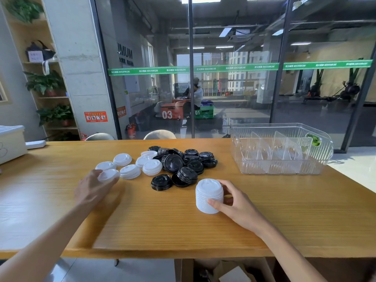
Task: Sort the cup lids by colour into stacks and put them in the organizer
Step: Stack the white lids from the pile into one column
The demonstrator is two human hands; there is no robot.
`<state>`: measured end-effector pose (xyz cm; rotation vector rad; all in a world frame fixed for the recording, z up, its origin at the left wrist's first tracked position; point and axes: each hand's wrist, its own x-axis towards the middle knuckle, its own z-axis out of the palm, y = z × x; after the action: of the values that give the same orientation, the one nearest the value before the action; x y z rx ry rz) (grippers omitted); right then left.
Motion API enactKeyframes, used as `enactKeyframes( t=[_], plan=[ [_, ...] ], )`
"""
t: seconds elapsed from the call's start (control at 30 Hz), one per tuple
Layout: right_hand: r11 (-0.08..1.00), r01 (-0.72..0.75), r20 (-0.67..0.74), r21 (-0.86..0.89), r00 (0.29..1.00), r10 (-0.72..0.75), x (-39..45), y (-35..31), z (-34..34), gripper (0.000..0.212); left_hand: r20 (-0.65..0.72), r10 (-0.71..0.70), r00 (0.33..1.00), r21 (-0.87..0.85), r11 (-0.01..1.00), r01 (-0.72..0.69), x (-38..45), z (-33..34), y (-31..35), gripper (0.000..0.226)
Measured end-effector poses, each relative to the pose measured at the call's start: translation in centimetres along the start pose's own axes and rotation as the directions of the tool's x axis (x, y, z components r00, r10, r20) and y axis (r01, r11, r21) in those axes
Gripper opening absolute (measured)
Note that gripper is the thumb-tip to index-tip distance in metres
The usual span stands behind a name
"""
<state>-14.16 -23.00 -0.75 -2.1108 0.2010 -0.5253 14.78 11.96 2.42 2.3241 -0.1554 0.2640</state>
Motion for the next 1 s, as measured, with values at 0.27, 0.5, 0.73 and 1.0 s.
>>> enactKeyframes(
  t=[0.27, 0.5, 0.73, 1.0],
  plan=[
    [1.000, -0.008, -0.002, -0.016, 1.000, 0.008, -0.2, -0.2, 0.0, 0.065, 0.063, 0.256, 0.965, -0.260, 0.937, -0.232, -4.0, 2.7, 4.7, 0.077],
    [1.000, -0.007, 0.001, -0.014, 1.000, 0.007, -0.3, -0.4, 0.0, 0.066, 0.177, 0.475, 0.862, -0.344, 0.850, -0.398, -7.7, 6.1, 9.1, 0.053],
    [1.000, -0.006, 0.014, -0.014, 1.000, 0.006, -0.3, -0.3, -0.1, 0.071, 0.233, 0.563, 0.793, -0.479, 0.776, -0.410, -10.5, 7.5, 11.8, 0.063],
    [0.995, -0.021, 0.003, 0.101, 1.000, 0.021, -0.3, -0.4, 0.0, 0.073, 0.305, 0.671, 0.676, -0.543, 0.706, -0.455, -12.5, 8.1, 13.9, 0.062]
  ],
)
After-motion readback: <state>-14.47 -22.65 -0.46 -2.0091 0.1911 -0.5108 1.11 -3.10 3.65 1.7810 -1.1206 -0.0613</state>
